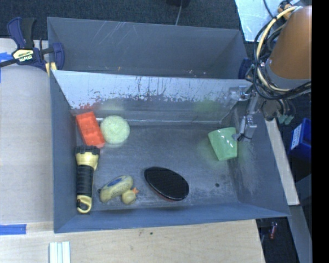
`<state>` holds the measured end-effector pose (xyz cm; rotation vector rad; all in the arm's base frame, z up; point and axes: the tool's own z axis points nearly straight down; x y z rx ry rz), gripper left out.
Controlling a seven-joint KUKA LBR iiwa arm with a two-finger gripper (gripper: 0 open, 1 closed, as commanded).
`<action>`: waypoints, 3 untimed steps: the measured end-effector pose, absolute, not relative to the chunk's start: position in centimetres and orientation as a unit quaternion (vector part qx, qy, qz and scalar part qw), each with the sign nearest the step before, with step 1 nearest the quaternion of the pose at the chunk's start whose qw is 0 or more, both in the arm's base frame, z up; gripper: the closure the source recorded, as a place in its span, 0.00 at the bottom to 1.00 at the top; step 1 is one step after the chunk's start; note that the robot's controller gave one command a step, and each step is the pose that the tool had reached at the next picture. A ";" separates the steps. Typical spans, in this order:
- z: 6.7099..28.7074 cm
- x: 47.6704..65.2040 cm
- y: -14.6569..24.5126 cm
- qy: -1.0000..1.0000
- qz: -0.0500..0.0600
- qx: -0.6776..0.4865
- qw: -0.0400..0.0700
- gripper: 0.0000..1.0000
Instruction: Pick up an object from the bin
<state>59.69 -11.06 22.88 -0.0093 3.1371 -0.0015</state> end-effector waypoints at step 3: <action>16.3 52.9 -9.6 0.999 -0.001 -0.038 0.007 0.00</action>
Offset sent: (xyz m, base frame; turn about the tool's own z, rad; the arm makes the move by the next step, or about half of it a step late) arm -0.0597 0.0082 -0.0443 -0.0940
